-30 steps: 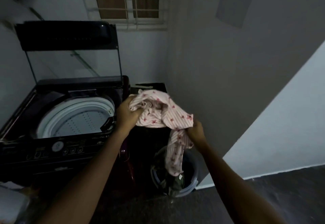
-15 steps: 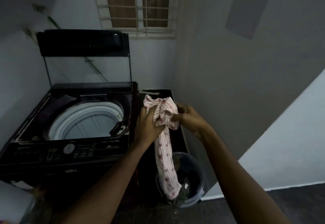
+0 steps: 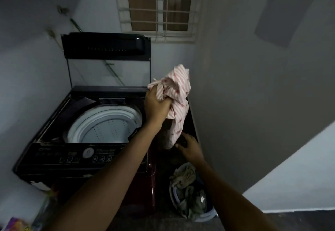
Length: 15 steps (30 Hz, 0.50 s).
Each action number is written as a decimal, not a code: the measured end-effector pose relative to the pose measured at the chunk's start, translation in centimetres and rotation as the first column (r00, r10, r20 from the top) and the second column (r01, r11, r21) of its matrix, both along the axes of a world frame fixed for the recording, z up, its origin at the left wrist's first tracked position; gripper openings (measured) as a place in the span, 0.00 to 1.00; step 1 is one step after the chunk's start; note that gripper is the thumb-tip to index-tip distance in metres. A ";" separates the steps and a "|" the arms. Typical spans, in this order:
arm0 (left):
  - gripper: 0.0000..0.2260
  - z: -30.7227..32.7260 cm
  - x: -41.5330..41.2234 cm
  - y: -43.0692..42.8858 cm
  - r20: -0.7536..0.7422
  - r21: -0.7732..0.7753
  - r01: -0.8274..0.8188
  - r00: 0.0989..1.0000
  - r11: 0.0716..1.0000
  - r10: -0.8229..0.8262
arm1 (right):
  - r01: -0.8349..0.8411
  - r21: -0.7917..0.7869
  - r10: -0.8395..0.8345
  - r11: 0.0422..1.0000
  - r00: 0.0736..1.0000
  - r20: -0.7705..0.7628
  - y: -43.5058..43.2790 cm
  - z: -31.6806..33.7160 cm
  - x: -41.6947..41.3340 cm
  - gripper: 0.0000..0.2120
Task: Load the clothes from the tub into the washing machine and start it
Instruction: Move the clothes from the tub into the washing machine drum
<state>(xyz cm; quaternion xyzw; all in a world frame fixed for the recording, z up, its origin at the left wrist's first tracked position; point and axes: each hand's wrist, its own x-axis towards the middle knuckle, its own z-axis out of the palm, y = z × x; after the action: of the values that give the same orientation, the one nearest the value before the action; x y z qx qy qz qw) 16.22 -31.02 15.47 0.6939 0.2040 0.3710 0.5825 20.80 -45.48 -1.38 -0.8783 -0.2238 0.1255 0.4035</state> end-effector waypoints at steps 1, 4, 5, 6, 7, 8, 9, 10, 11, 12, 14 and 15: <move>0.20 0.2 0.0 0.7 0.013 -0.048 -0.008 1.000 0.999 0.008 | 0.020 0.001 -0.020 1.000 0.999 0.027 0.5 0.2 0.3 0.25; 0.23 0.5 0.0 3.2 0.039 -0.158 -0.008 0.999 0.987 0.015 | -0.018 0.057 0.016 0.998 0.999 0.032 2.2 0.2 1.1 0.25; 0.25 0.5 0.0 3.9 0.035 -0.168 -0.013 0.999 0.986 0.020 | -0.033 0.119 0.038 0.992 0.999 -0.038 2.8 0.4 1.0 0.31; 0.26 0.5 -0.1 4.5 0.036 -0.173 -0.015 0.999 0.985 0.022 | -0.020 0.182 0.042 0.983 0.992 -0.119 3.4 0.3 0.9 0.35; 0.26 0.6 -0.3 5.1 0.042 -0.178 -0.015 0.999 0.984 0.023 | 0.013 0.215 0.028 0.977 0.981 -0.190 4.0 0.3 0.7 0.34; 0.25 0.5 -0.3 5.6 0.049 -0.186 -0.012 0.999 0.983 0.022 | 0.041 0.271 0.027 0.962 0.970 -0.241 4.7 0.1 0.4 0.26; 0.25 0.4 -0.4 6.1 0.051 -0.184 -0.007 0.999 0.983 0.016 | 0.060 0.307 0.026 0.950 0.963 -0.268 5.3 0.6 -0.1 0.13; 0.24 0.1 -0.4 6.8 0.039 -0.170 -0.006 0.999 0.986 0.013 | 0.081 0.348 0.026 0.934 0.956 -0.294 6.1 1.0 -0.3 0.05; 0.23 -0.2 -0.5 7.5 0.025 -0.133 -0.010 1.000 0.991 0.013 | 0.129 0.357 -0.016 0.925 0.953 -0.302 6.7 1.5 -0.5 0.07; 0.23 -0.5 -0.7 8.3 0.003 -0.076 -0.022 1.000 0.997 0.022 | 0.211 0.381 -0.093 0.900 0.948 -0.304 7.3 1.7 -0.4 0.08; 0.22 -1.4 -1.0 9.9 -0.072 0.117 -0.048 0.996 0.992 0.057 | 0.366 0.480 -0.283 0.798 0.929 -0.238 8.1 2.7 0.3 0.05; 0.23 -1.8 -1.3 10.4 -0.115 0.223 -0.046 0.991 0.974 0.073 | 0.412 0.517 -0.356 0.750 0.911 -0.208 8.6 3.7 0.7 0.08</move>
<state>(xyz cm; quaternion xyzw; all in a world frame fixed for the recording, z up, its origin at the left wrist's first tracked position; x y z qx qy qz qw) 14.90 -20.59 13.65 0.7690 0.2180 0.3652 0.4772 21.47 -36.87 2.29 -0.7445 -0.0451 0.0124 0.6660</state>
